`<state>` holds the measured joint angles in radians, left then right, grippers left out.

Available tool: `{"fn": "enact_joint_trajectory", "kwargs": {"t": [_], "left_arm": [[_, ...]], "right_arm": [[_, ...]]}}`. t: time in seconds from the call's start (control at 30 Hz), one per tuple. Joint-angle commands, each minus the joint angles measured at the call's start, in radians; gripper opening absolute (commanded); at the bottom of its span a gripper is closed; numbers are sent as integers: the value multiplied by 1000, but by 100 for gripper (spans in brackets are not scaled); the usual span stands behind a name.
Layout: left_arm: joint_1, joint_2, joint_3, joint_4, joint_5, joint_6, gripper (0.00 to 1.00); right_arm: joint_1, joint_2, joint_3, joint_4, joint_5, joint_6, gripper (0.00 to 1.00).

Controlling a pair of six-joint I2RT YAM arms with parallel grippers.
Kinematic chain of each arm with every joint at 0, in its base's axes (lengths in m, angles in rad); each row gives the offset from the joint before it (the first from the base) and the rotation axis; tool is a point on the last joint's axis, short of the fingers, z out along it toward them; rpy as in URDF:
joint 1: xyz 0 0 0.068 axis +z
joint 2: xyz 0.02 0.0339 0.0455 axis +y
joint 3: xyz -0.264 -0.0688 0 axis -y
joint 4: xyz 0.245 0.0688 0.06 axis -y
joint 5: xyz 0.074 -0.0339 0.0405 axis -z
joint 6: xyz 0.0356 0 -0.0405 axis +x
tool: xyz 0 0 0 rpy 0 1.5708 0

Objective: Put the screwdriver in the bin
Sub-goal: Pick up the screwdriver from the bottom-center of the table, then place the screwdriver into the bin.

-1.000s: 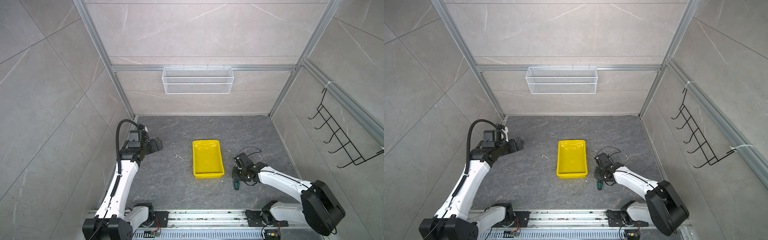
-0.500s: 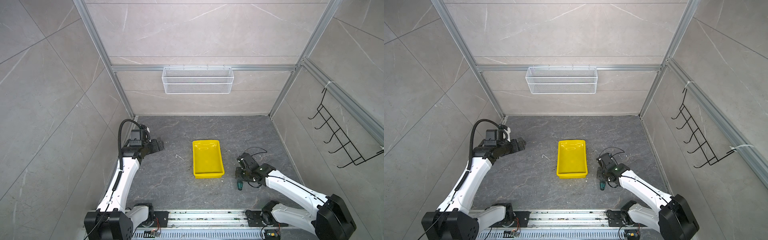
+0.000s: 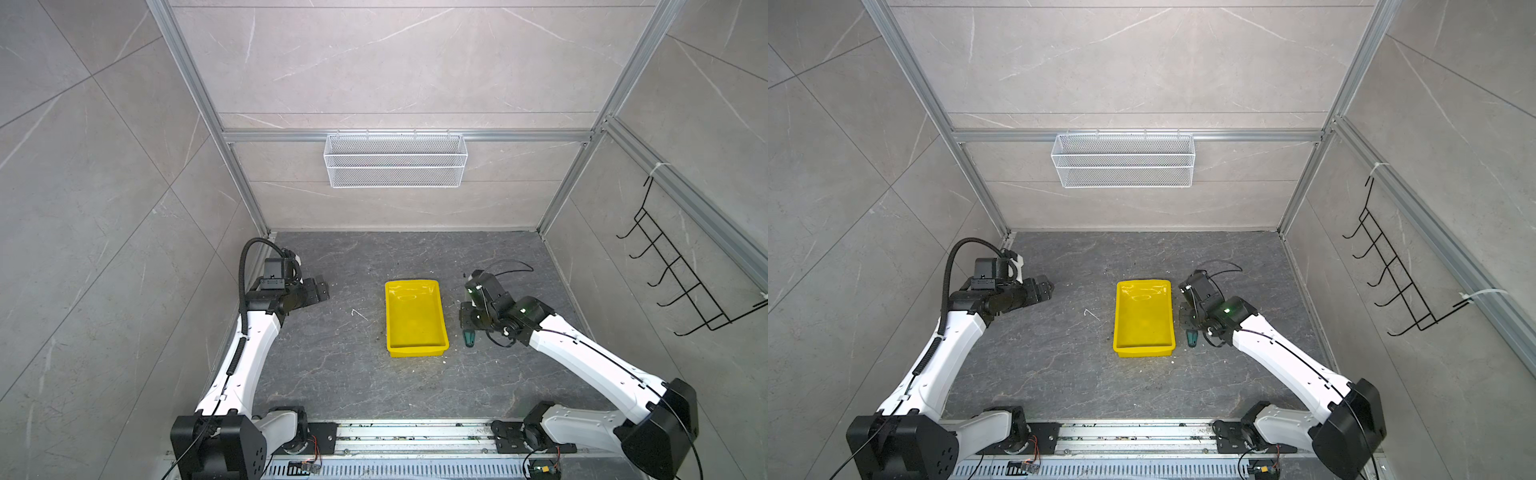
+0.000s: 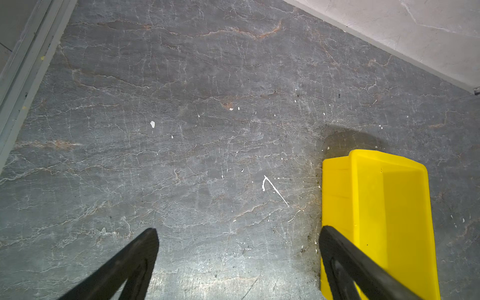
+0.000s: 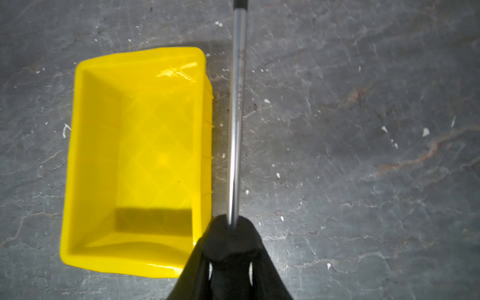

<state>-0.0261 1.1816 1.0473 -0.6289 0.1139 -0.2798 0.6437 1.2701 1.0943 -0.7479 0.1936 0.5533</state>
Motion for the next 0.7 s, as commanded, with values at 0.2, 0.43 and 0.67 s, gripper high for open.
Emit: {"fn": "enact_joint_trajectory", "kwargs": {"t": [0.2,0.43,0.67], "left_arm": [[67,-23,35,15,88,-34,100],[81,-36,18,32,128,-51,100],[82,-75,-3,27,109,-39,100]], "right_arm": [[87,247,291,10,2,-103,13],[108,402,397,60,-52,-122,14],[112,492,424,72,-101,-143,13]]}}
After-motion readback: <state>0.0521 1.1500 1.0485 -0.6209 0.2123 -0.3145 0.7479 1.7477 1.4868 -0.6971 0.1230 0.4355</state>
